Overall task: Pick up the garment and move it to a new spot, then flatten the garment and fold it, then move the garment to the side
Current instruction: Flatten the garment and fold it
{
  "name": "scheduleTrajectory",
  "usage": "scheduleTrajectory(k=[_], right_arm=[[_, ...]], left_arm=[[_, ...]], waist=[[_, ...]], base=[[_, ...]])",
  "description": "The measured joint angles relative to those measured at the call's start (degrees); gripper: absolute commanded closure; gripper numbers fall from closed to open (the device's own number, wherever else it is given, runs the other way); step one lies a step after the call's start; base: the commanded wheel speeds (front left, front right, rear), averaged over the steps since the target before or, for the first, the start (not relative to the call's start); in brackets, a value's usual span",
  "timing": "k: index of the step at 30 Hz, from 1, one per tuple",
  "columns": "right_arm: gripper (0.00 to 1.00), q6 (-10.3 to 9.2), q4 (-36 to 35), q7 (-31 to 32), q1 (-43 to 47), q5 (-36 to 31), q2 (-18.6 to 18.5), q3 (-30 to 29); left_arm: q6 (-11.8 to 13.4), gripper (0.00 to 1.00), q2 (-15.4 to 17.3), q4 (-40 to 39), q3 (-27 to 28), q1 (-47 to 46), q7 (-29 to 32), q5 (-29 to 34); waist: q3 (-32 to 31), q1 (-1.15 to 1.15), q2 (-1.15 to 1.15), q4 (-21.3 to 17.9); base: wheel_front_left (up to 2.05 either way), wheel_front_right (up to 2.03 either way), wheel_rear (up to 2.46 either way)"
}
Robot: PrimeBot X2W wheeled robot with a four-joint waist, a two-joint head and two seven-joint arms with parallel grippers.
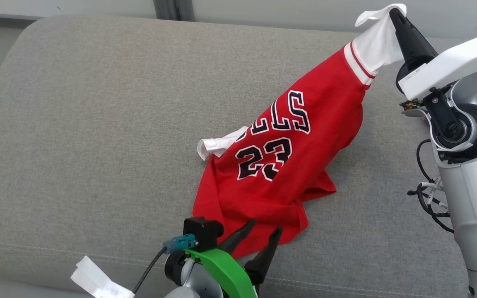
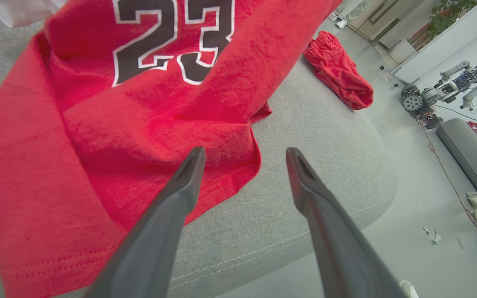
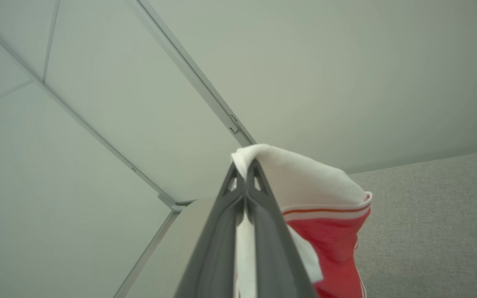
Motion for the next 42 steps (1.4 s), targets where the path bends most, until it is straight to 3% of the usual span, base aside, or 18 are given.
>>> scheduleTrajectory(k=[10, 36, 37, 38, 39, 41, 42], right_arm=[[1.0, -0.08, -2.1, 0.3, -1.2, -0.6, -0.4, -0.2], [1.0, -0.51, -4.6, 0.9, -1.6, -1.0, 0.1, 0.2], [1.0, -0.51, -4.8, 0.9, -1.7, -1.0, 0.1, 0.2], [1.0, -0.52, -4.9, 1.0, -1.8, -1.1, 0.0, 0.2], [1.0, -0.52, -5.0, 1.1, -1.8, -1.1, 0.0, 0.1], [1.0, -0.52, -5.0, 1.3, -2.2, -1.3, -0.2, 0.0], [1.0, -0.53, -5.0, 1.3, -2.2, -1.5, -0.3, -0.1]], left_arm=[[-0.2, 0.0, -0.5, 8.9, -1.0, -5.1, -1.1, 3.4], [-0.2, 0.0, -0.9, 14.6, -7.0, -14.7, -3.9, 1.2], [-0.2, 0.03, -0.9, 14.8, -7.4, -15.0, -3.9, 0.9], [-0.2, 0.25, -0.9, 15.0, -7.6, -15.3, -3.9, 0.9], [-0.2, 0.55, -0.9, 15.3, -7.8, -15.6, -3.9, 0.9], [-0.2, 1.0, -0.9, 16.3, -8.5, -16.4, -4.4, -0.1], [-0.2, 1.0, -0.9, 16.6, -8.8, -16.7, -4.6, -0.8]], waist=[[4.2, 0.0, 0.0, -2.7], [9.2, 0.0, 0.0, -3.9], [9.4, 0.0, 0.0, -4.0], [9.7, 0.0, 0.0, -4.0], [10.0, 0.0, 0.0, -4.1], [10.7, 0.0, 0.0, -4.3], [10.9, 0.0, 0.0, -4.3]], base=[[0.0, 0.0, 0.0], [0.0, 0.0, 0.0], [0.0, 0.0, 0.0], [0.0, 0.0, 0.0], [0.0, 0.0, 0.0], [0.0, 0.0, 0.0], [0.0, 0.0, 0.0]])
